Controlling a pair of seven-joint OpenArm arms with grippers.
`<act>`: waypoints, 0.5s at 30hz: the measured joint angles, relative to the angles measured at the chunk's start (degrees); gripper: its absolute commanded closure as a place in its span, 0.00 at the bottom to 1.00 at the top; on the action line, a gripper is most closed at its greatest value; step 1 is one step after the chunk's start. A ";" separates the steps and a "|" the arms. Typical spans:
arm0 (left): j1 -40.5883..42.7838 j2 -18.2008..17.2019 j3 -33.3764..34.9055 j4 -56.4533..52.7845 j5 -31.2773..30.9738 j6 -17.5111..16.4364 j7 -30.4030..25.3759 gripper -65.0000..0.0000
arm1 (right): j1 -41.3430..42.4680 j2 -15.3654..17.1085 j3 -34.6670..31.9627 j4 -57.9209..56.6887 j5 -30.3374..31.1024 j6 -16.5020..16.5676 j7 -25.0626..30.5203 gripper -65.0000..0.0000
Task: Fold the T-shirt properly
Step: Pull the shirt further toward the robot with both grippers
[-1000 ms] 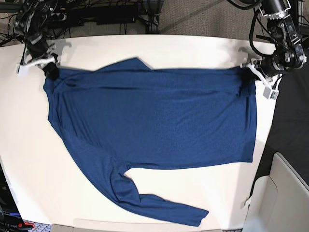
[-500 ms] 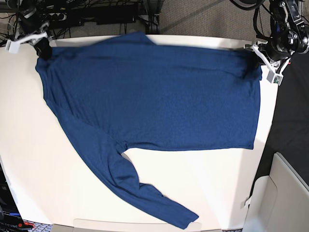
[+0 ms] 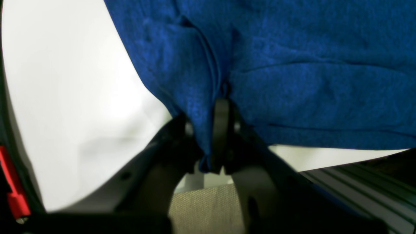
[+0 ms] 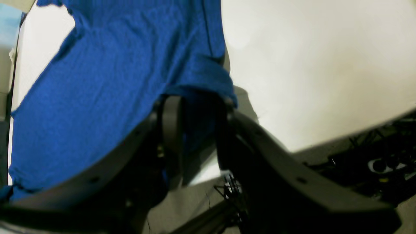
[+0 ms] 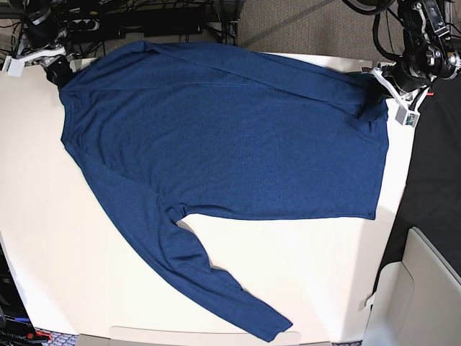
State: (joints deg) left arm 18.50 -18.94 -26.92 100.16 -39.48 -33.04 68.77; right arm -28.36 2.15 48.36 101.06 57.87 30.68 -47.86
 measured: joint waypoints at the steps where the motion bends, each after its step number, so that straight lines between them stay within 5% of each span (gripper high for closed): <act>1: -0.11 -0.02 0.00 -0.61 0.04 0.02 0.00 0.92 | 0.09 -0.57 0.02 0.07 0.09 0.02 0.04 0.73; 15: -0.92 0.04 0.00 -2.40 0.28 0.02 -0.15 0.91 | -7.39 -0.76 -0.02 5.70 1.09 1.01 -0.37 0.73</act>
State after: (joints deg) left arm 17.58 -18.90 -26.92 97.76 -39.20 -33.01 68.62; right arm -35.75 1.39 48.34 106.76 58.96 31.68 -48.23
